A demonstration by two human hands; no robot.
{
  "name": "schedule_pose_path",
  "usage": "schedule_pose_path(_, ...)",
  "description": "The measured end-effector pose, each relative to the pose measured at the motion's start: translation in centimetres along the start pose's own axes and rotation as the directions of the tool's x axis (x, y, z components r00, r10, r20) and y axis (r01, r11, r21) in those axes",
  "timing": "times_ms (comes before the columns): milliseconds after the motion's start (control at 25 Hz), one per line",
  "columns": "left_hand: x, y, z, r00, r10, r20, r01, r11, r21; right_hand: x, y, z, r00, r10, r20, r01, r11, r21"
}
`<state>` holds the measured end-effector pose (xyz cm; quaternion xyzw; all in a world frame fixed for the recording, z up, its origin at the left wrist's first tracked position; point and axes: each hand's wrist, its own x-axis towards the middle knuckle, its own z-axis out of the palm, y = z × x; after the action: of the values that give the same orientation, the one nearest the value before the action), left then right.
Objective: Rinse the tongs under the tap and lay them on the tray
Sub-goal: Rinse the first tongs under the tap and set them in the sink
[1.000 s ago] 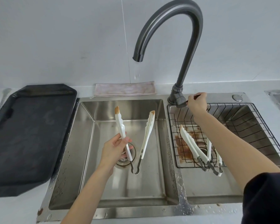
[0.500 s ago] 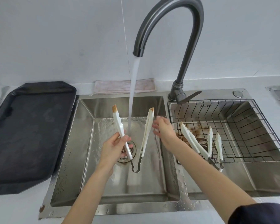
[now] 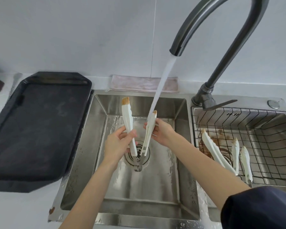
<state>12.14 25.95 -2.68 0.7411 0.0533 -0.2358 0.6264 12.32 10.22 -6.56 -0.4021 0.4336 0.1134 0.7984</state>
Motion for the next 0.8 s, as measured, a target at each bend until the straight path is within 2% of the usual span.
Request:
schedule_pose_path(240,2.0,-0.4,-0.2,0.999,-0.050,-0.017,0.050,0.998,0.036,1.7,0.4,0.9,0.995,0.095,-0.020,-0.096,0.990,-0.103)
schedule_pose_path(400,2.1,-1.0,-0.8,0.996,-0.090,-0.027,0.091,0.994,0.055,2.1,0.8,1.6,0.986,0.164,-0.021,-0.166,0.983,-0.076)
schedule_pose_path(560,2.1,-2.4,-1.7,0.977,-0.204,-0.068,0.198,0.976,-0.090,1.9,0.2,1.7,0.992,0.125,0.002,-0.125,0.992,-0.009)
schedule_pose_path(800,2.0,-4.3,-1.4,0.946,-0.323,0.034,0.323,0.927,-0.192,0.2,-1.3,1.1,0.995,0.079,0.064,-0.082,0.996,0.038)
